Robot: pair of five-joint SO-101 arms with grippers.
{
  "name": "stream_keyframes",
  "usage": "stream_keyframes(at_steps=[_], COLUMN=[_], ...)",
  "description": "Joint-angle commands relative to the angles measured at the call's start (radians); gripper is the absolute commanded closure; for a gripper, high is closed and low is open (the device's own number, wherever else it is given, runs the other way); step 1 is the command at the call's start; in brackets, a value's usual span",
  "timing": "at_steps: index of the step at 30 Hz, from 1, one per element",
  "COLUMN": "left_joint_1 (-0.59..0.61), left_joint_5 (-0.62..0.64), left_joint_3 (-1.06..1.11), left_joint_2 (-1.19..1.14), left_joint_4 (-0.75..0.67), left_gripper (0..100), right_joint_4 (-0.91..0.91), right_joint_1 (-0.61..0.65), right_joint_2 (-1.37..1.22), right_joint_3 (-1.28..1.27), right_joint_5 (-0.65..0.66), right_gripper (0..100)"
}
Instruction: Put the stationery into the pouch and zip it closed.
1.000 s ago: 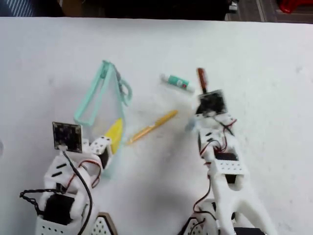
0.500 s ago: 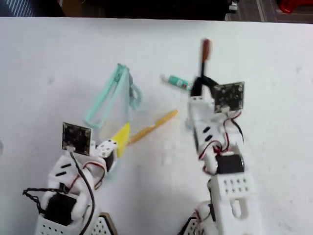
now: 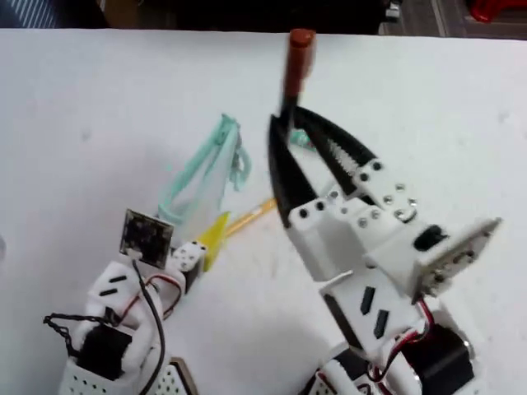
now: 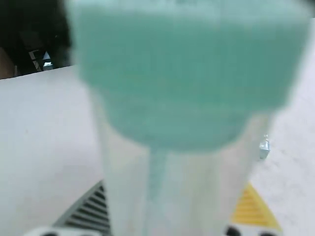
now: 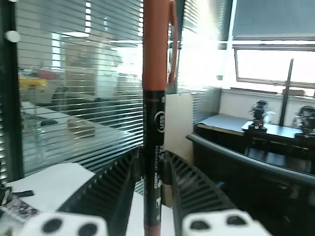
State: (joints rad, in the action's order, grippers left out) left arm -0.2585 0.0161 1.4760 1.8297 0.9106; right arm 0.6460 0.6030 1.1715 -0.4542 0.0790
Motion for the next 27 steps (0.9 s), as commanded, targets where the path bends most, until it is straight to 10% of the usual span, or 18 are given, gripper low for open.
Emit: stream_keyframes(at_steps=[1, 27], left_joint_1=[-0.071, -0.065], left_joint_5=[-0.064, -0.061], left_joint_3=[0.014, 0.008], left_joint_2=[0.001, 0.001], left_joint_4=[0.009, 0.008], left_gripper=[77, 77], right_joint_4=[-0.028, -0.153], right_joint_1=[0.071, 0.22], right_joint_2=[0.002, -0.189], right_joint_3=[0.038, -0.123], right_joint_5=[-0.008, -0.031], right_gripper=[98.2, 98.2])
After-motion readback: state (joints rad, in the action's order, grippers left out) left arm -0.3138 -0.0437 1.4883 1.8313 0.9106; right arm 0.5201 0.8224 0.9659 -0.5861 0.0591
